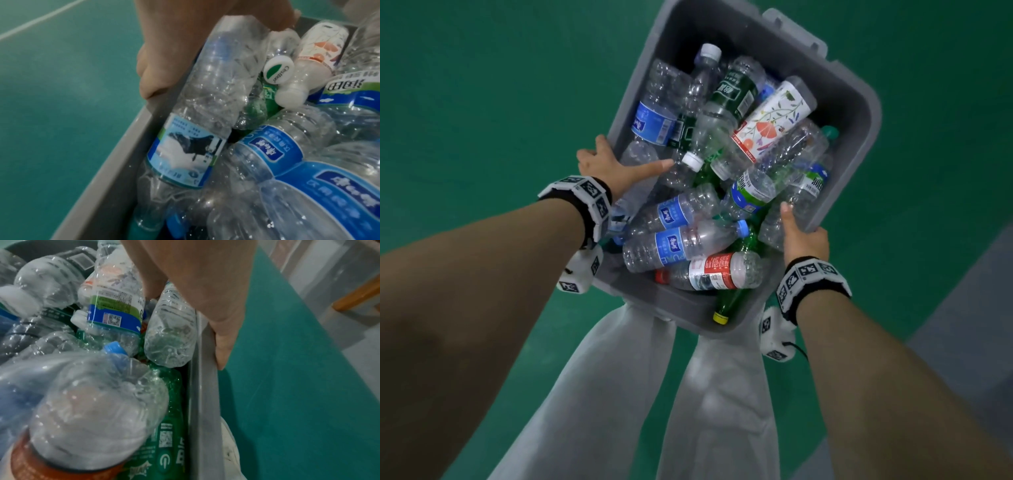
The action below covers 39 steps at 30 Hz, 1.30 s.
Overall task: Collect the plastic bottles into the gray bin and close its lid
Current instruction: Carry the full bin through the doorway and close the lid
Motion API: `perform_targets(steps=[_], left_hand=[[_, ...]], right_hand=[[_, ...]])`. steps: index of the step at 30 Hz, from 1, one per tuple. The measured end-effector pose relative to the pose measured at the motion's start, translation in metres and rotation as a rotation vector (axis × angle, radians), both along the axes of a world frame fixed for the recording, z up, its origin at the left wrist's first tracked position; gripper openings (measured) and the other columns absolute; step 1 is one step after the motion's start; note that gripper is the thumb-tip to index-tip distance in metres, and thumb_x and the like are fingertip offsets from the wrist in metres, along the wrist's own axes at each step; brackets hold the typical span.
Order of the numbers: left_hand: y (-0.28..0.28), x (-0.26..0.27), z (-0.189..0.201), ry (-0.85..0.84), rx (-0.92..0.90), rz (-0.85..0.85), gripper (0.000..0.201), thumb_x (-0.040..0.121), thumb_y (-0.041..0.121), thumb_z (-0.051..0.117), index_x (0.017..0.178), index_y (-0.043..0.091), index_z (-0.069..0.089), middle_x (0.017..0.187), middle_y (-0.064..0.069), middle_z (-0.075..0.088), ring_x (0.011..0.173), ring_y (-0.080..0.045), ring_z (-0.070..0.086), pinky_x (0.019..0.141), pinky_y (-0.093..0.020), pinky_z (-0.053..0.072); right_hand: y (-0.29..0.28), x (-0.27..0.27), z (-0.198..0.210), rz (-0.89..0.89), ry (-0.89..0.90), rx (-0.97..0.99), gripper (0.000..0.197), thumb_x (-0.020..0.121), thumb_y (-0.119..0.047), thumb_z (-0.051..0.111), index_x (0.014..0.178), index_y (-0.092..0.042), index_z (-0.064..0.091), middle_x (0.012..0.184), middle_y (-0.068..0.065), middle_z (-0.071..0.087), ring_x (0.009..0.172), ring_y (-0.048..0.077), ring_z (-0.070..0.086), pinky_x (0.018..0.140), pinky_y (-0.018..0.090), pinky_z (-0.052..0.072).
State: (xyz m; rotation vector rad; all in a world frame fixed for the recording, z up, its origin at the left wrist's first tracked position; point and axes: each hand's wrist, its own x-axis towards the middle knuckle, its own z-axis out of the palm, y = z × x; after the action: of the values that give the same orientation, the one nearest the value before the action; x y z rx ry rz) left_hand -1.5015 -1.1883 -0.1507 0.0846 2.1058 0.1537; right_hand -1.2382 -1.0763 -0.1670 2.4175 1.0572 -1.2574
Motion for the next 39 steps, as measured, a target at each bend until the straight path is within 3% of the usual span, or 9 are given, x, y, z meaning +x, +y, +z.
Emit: perform_targets(steps=[6, 10, 12, 20, 27, 30, 33, 35, 39], left_hand=[[0.000, 0.006, 0.025, -0.027, 0.110, 0.174, 0.114, 0.055, 0.083, 0.060, 0.145, 0.023, 0.027, 0.142, -0.011, 0.028, 0.131, -0.035, 0.036, 0.106, -0.057, 0.034], [-0.001, 0.013, 0.061, -0.063, 0.148, 0.263, 0.084, 0.081, 0.070, 0.048, 0.146, 0.022, 0.027, 0.144, -0.013, 0.026, 0.133, -0.037, 0.033, 0.110, -0.056, 0.029], [-0.006, 0.018, 0.094, -0.102, 0.168, 0.271, 0.079, 0.085, 0.067, 0.045, 0.146, 0.021, 0.028, 0.144, -0.016, 0.028, 0.132, -0.038, 0.034, 0.111, -0.056, 0.027], [-0.007, 0.043, 0.219, -0.074, 0.245, 0.328, 0.082, 0.085, 0.056, 0.057, 0.148, 0.015, 0.024, 0.147, -0.017, 0.027, 0.132, -0.038, 0.035, 0.112, -0.051, 0.029], [0.004, 0.064, 0.334, -0.027, 0.226, 0.213, 0.115, 0.062, 0.077, 0.063, 0.149, 0.018, 0.018, 0.150, -0.019, 0.022, 0.135, -0.042, 0.031, 0.107, -0.061, 0.032], [0.013, 0.073, 0.372, 0.030, 0.217, 0.138, 0.110, 0.067, 0.080, 0.055, 0.149, 0.017, 0.018, 0.148, -0.020, 0.025, 0.134, -0.042, 0.033, 0.107, -0.059, 0.033], [0.022, 0.078, 0.398, 0.080, 0.192, 0.074, 0.083, 0.086, 0.068, 0.042, 0.146, 0.012, 0.029, 0.145, -0.023, 0.033, 0.129, -0.042, 0.040, 0.108, -0.054, 0.035], [0.027, 0.081, 0.409, 0.116, 0.210, -0.002, 0.060, 0.098, 0.048, 0.035, 0.138, 0.005, 0.043, 0.139, -0.022, 0.045, 0.124, -0.039, 0.047, 0.107, -0.049, 0.038], [0.045, 0.088, 0.427, 0.181, 0.207, -0.100, 0.039, 0.102, 0.024, 0.037, 0.130, 0.002, 0.053, 0.129, -0.018, 0.057, 0.117, -0.035, 0.055, 0.104, -0.042, 0.042]], right_hand=[[0.018, 0.007, 0.029, 0.068, -0.045, 0.033, 0.092, 0.074, -0.067, 0.063, 0.140, -0.008, 0.037, 0.138, 0.012, 0.046, 0.122, 0.031, 0.051, 0.092, 0.037, 0.044], [0.035, 0.011, 0.068, 0.089, -0.040, 0.065, 0.089, 0.076, -0.064, 0.063, 0.140, -0.009, 0.037, 0.139, 0.011, 0.045, 0.123, 0.031, 0.050, 0.096, 0.040, 0.043], [0.043, 0.013, 0.101, 0.104, -0.028, 0.099, 0.087, 0.077, -0.061, 0.064, 0.141, -0.008, 0.037, 0.141, 0.012, 0.044, 0.125, 0.032, 0.049, 0.099, 0.040, 0.042], [0.068, 0.016, 0.247, 0.178, -0.044, 0.219, 0.078, 0.081, -0.055, 0.065, 0.135, -0.003, 0.044, 0.137, 0.016, 0.048, 0.124, 0.032, 0.050, 0.100, 0.038, 0.042], [0.075, 0.037, 0.377, 0.141, -0.012, 0.278, 0.082, 0.076, -0.057, 0.068, 0.134, -0.004, 0.045, 0.136, 0.016, 0.049, 0.122, 0.035, 0.051, 0.100, 0.044, 0.045], [0.078, 0.049, 0.419, 0.134, -0.004, 0.277, 0.078, 0.080, -0.054, 0.067, 0.134, -0.003, 0.045, 0.136, 0.016, 0.049, 0.122, 0.034, 0.051, 0.097, 0.041, 0.044], [0.080, 0.067, 0.450, 0.152, 0.004, 0.251, 0.073, 0.085, -0.053, 0.062, 0.133, -0.001, 0.046, 0.136, 0.017, 0.049, 0.120, 0.033, 0.052, 0.091, 0.037, 0.045], [0.079, 0.083, 0.467, 0.164, 0.016, 0.227, 0.072, 0.087, -0.052, 0.058, 0.136, -0.002, 0.043, 0.139, 0.017, 0.048, 0.123, 0.033, 0.050, 0.095, 0.038, 0.044], [0.094, 0.109, 0.490, 0.099, 0.111, 0.186, 0.063, 0.095, -0.048, 0.048, 0.141, -0.005, 0.041, 0.144, 0.014, 0.044, 0.129, 0.033, 0.046, 0.105, 0.041, 0.037]])
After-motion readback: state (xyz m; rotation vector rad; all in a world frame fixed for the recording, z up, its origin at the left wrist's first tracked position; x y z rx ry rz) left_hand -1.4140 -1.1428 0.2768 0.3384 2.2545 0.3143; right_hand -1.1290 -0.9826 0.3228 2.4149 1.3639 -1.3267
